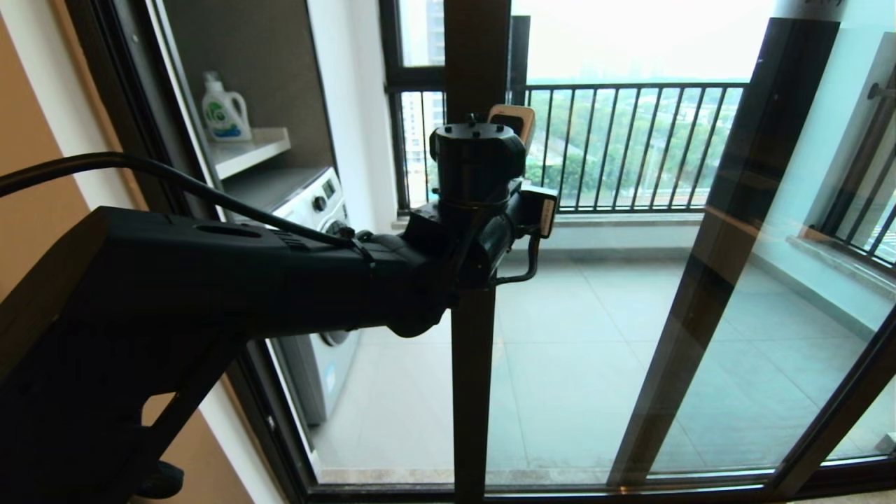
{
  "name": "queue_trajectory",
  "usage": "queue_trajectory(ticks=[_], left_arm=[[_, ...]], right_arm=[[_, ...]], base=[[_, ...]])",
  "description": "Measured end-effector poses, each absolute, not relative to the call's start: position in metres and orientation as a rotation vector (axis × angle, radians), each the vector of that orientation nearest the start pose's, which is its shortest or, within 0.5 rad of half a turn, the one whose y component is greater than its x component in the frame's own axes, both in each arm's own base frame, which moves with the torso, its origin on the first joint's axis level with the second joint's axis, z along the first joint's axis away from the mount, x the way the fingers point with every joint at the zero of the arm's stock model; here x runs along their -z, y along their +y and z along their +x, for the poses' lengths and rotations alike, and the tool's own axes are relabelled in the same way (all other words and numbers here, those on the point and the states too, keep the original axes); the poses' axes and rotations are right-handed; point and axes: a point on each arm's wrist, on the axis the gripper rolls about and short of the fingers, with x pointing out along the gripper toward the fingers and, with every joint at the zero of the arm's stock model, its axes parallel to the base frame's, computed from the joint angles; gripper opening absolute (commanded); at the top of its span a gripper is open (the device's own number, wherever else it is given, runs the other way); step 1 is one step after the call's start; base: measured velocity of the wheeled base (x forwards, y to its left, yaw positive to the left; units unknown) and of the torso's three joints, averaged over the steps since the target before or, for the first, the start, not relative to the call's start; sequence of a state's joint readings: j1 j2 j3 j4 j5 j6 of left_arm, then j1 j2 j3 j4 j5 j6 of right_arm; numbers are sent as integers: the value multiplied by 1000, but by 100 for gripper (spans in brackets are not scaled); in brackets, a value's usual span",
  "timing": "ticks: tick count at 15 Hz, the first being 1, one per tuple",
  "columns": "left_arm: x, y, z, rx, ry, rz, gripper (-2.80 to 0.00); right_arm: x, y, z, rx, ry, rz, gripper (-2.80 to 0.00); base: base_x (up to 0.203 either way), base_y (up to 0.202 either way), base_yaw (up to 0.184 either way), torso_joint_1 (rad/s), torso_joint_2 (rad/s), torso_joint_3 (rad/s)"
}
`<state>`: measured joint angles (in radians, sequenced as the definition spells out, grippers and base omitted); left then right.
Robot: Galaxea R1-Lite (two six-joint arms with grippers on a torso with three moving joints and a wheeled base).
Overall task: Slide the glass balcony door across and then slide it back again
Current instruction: Close the slid door
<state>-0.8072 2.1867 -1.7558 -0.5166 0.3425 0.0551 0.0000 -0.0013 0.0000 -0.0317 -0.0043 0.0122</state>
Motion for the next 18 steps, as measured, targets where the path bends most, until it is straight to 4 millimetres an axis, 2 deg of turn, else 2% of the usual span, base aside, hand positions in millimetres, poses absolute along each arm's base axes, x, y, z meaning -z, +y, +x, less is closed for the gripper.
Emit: queue_trajectory(ticks=[4, 8, 18], left_arm=[[-251, -318, 340, 390, -91, 11, -280], [-245, -317, 345, 278, -88, 56, -280], [-244, -308, 354, 220, -81, 59, -280]], right_arm=[[-79, 0, -23, 4, -33, 12, -280], [-79, 0, -23, 4, -33, 12, -280], [-79, 0, -23, 4, -33, 12, -280]], base=[[0, 0, 0, 0, 0, 0], [0, 0, 0, 0, 0, 0], [0, 0, 0, 0, 0, 0]])
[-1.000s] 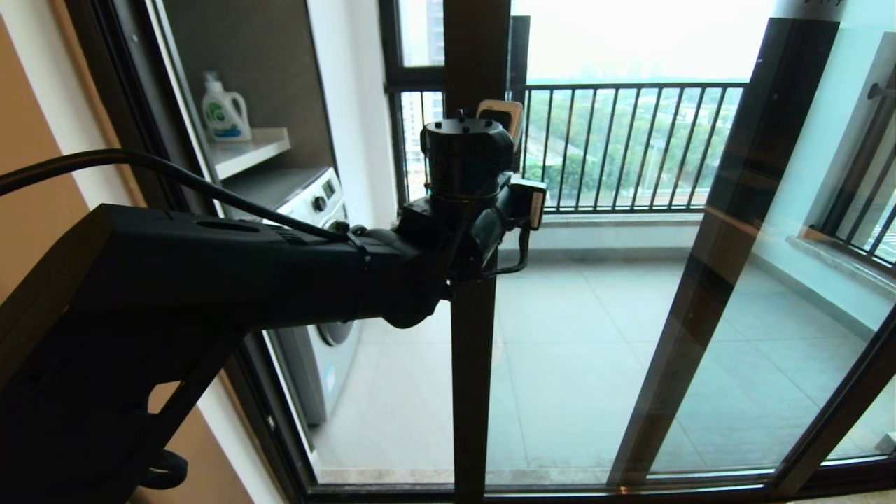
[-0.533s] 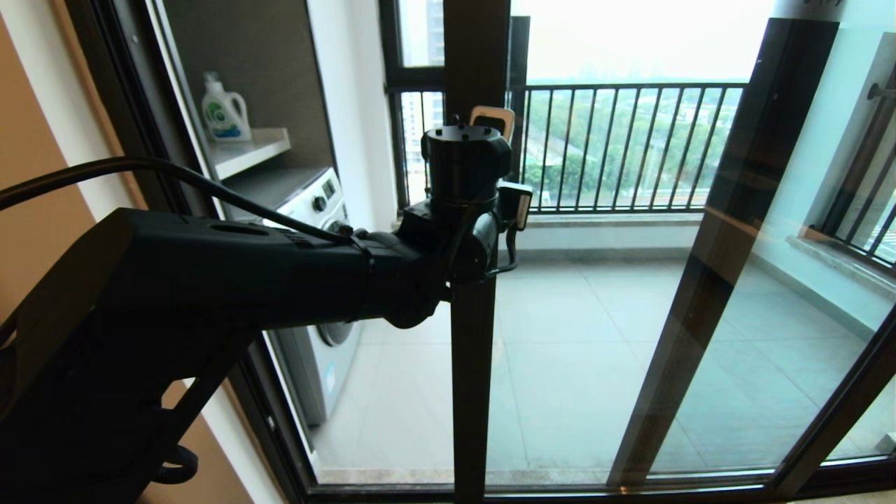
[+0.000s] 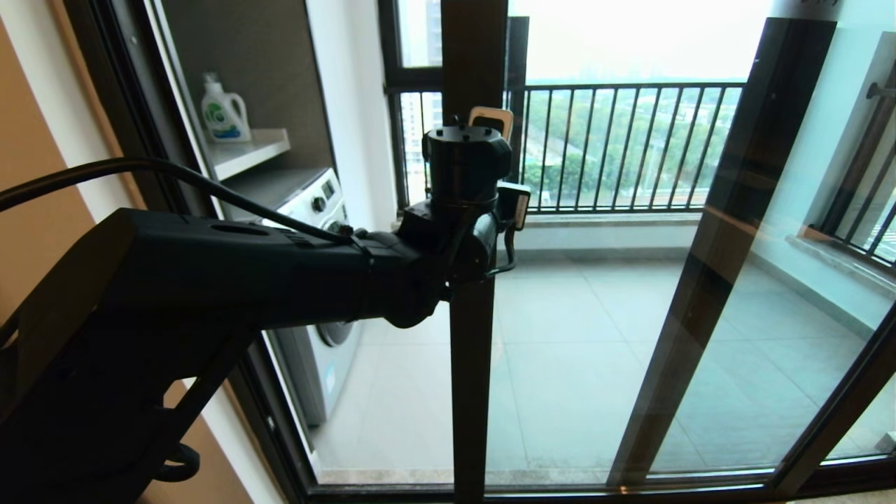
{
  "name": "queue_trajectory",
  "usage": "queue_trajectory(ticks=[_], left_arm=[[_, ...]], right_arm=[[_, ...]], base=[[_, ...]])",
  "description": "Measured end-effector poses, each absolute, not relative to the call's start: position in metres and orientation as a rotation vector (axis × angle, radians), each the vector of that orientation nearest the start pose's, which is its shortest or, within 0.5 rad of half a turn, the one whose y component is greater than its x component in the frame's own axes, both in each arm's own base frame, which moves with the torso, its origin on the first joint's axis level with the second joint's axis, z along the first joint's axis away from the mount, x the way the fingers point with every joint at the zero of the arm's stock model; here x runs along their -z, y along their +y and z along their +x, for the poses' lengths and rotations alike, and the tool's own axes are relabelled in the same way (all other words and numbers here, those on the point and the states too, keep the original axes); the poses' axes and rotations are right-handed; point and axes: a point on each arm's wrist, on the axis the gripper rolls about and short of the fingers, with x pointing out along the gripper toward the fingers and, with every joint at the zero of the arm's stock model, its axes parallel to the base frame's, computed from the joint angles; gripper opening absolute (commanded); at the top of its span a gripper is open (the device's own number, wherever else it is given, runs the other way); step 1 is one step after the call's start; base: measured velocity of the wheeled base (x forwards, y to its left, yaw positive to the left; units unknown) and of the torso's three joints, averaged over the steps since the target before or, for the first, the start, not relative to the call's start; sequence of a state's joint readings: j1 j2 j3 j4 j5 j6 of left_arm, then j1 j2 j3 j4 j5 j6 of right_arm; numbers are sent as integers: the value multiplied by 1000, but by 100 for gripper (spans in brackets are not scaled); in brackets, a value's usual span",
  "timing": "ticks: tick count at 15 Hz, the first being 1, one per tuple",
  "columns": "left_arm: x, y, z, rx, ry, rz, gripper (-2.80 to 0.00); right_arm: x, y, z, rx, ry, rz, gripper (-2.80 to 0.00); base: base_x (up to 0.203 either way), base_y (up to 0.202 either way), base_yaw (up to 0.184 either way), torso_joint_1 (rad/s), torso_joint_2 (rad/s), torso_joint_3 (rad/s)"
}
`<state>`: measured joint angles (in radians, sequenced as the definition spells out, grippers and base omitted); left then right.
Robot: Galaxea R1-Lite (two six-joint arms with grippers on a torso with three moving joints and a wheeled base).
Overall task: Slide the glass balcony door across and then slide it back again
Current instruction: Close the slid door
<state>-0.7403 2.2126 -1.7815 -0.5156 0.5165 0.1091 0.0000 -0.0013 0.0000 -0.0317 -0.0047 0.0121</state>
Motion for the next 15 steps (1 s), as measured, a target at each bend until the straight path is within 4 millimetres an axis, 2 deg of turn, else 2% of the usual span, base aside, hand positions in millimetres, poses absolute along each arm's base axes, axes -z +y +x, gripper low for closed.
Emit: queue_trajectory(ticks=[9, 15], left_arm=[[-247, -295, 361, 166, -75, 60, -280], [-254, -278, 367, 114, -82, 51, -280]], right_arm=[[-79, 0, -23, 4, -33, 12, -280], [-79, 0, -23, 4, -33, 12, -280]], base=[[0, 0, 0, 0, 0, 0], [0, 0, 0, 0, 0, 0]])
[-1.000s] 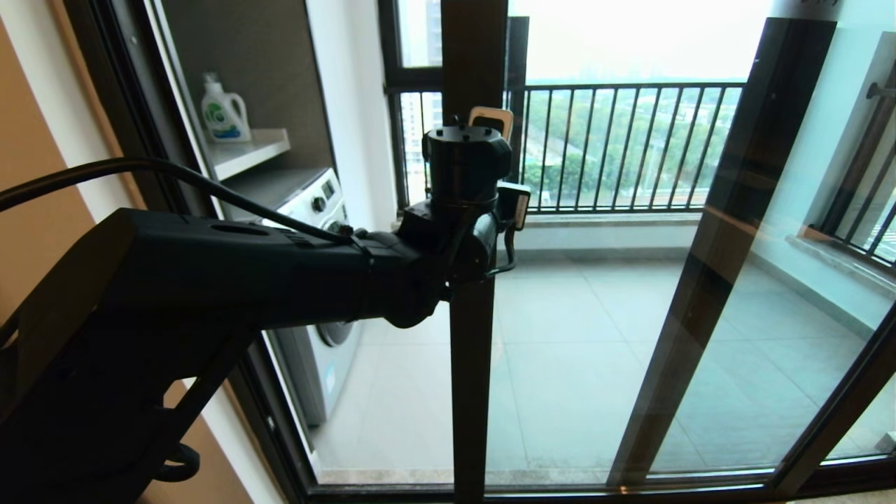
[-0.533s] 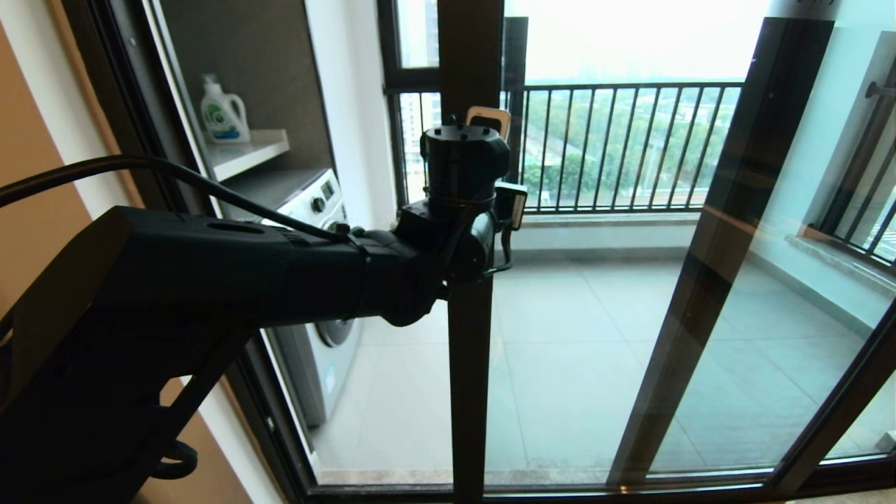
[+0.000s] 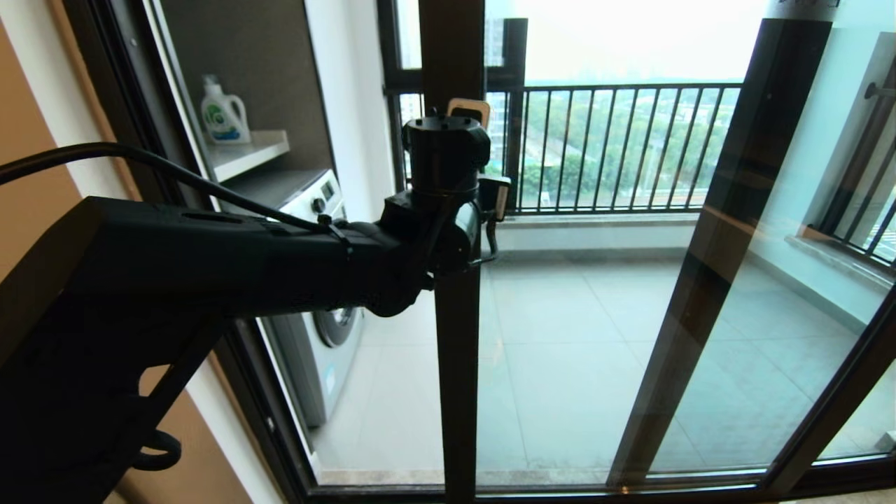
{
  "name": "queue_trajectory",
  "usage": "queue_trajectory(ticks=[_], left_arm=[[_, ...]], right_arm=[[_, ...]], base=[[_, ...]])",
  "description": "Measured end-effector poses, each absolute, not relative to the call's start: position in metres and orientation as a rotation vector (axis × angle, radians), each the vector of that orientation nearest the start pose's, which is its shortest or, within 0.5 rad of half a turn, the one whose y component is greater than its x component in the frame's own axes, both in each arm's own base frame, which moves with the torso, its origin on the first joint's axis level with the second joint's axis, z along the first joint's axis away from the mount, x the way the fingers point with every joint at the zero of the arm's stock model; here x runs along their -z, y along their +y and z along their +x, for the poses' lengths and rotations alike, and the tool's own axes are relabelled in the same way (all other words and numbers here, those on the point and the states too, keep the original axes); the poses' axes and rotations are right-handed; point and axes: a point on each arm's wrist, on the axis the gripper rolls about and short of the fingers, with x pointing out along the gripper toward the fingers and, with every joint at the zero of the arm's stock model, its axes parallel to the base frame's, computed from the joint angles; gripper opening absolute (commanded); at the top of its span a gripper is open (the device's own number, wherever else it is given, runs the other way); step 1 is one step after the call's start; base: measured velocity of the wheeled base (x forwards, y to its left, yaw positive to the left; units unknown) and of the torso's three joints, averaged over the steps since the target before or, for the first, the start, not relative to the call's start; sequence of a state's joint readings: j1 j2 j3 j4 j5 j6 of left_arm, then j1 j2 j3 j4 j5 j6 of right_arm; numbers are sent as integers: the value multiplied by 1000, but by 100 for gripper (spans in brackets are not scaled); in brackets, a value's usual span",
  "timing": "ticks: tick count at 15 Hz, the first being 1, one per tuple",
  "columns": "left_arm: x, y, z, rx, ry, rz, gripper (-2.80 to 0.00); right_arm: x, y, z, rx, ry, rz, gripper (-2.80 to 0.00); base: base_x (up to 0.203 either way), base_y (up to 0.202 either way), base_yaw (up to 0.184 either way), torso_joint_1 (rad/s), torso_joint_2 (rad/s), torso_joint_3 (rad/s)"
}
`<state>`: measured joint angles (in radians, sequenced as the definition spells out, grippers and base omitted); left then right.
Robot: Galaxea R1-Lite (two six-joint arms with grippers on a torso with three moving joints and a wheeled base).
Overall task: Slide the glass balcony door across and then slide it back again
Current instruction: Close the slid door
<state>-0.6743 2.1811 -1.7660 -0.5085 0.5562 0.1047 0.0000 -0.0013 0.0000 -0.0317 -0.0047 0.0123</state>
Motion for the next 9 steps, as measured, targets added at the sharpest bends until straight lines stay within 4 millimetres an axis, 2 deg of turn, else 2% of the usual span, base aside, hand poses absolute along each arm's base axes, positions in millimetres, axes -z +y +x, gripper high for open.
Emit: queue_trajectory(ticks=[4, 9], left_arm=[[-254, -269, 363, 95, -73, 49, -280], [-253, -252, 341, 96, -21, 61, -280]], right_arm=[[-79, 0, -23, 4, -33, 12, -280], [-79, 0, -23, 4, -33, 12, -280]], base=[[0, 0, 0, 0, 0, 0], [0, 0, 0, 0, 0, 0]])
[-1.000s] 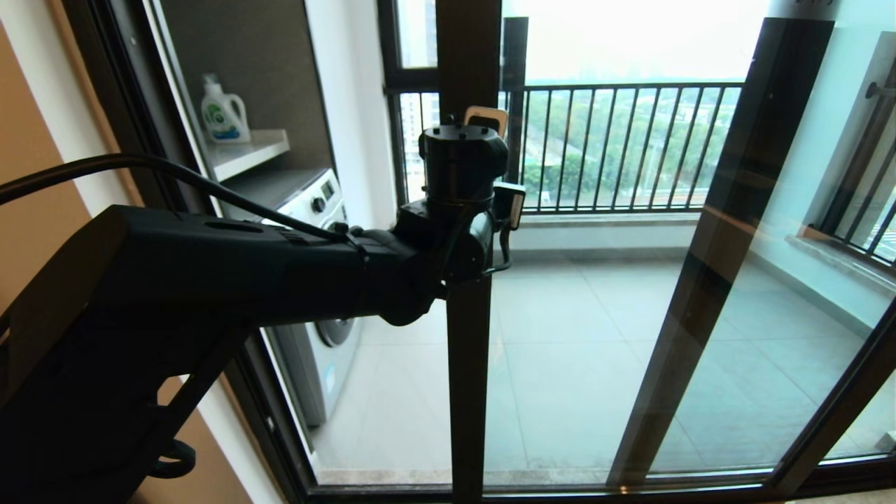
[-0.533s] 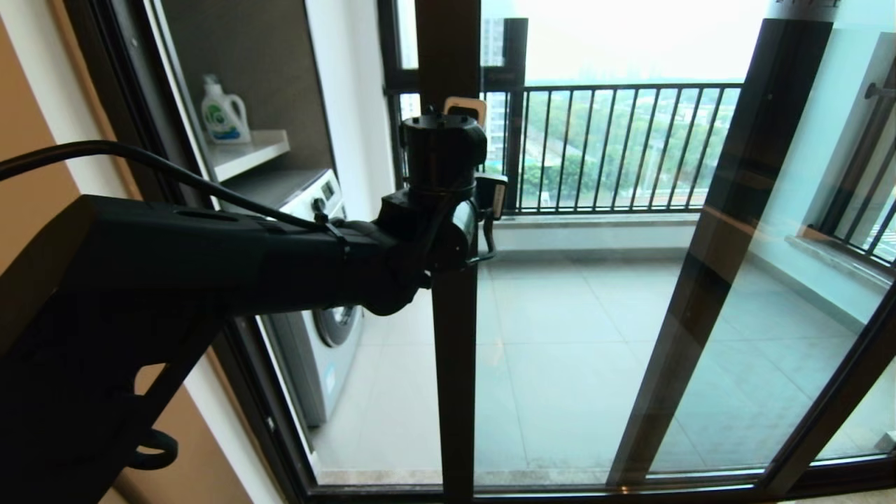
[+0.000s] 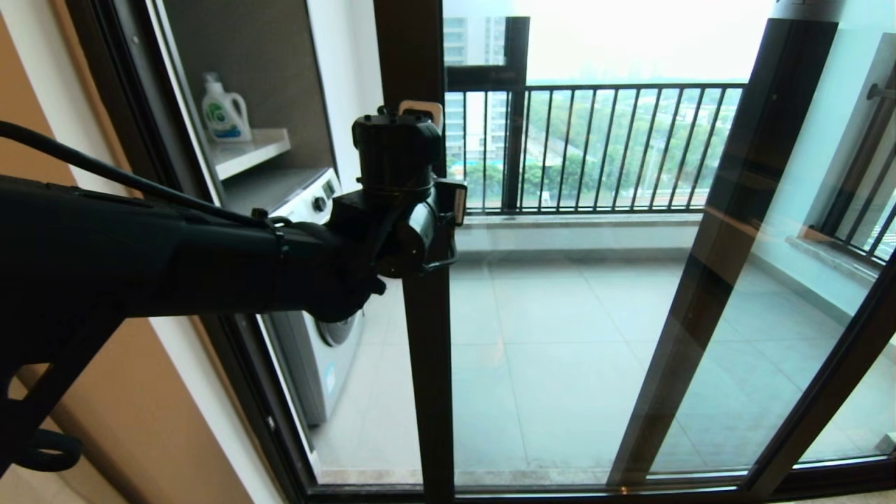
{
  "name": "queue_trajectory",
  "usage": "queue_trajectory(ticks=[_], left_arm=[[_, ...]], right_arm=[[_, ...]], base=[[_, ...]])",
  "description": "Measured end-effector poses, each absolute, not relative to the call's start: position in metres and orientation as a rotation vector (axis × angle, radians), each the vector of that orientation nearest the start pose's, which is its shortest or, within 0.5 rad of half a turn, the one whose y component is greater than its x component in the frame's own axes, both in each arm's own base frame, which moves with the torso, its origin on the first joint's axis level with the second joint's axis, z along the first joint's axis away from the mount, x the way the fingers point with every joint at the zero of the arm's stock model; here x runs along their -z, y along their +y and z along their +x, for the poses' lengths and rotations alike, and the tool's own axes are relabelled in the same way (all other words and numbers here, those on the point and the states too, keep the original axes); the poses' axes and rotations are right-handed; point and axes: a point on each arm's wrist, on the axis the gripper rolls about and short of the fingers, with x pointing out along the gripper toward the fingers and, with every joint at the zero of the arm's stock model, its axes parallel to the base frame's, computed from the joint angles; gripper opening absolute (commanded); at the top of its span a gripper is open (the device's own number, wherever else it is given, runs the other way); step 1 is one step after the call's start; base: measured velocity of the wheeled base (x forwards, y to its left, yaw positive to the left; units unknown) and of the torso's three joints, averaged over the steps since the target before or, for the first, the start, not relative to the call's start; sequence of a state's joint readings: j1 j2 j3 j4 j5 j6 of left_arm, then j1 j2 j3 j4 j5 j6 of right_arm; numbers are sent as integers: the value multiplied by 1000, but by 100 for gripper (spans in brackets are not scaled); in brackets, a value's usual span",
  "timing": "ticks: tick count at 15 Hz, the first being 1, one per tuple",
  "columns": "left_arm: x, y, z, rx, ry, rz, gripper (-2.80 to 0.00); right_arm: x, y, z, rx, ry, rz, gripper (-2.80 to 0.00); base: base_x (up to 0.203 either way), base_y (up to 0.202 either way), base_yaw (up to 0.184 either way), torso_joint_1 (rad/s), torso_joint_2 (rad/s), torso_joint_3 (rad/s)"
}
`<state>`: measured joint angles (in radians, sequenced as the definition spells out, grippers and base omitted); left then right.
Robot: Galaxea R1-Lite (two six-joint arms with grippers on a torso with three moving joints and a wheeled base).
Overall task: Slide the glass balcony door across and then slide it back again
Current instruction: Close the slid door
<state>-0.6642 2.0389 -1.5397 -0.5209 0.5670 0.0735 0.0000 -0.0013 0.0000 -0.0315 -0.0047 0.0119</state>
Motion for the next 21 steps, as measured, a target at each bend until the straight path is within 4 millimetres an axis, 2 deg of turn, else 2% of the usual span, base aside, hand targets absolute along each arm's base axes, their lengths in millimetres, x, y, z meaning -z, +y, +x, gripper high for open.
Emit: queue_trajectory(ticks=[2, 7, 17, 21], left_arm=[[-252, -241, 337, 89, -6, 49, -280], [-256, -216, 341, 46, -1, 48, -280], [-254, -167, 369, -70, 4, 51, -280], [-248, -156, 364, -83, 34, 68, -280]], right_arm=[[-79, 0, -23, 4, -33, 12, -280], [-79, 0, -23, 4, -33, 12, -280], [-79, 0, -23, 4, -33, 12, -280], [-79, 0, -23, 4, -33, 13, -280]], base=[[0, 0, 0, 0, 0, 0], [0, 0, 0, 0, 0, 0], [0, 0, 0, 0, 0, 0], [0, 0, 0, 0, 0, 0]])
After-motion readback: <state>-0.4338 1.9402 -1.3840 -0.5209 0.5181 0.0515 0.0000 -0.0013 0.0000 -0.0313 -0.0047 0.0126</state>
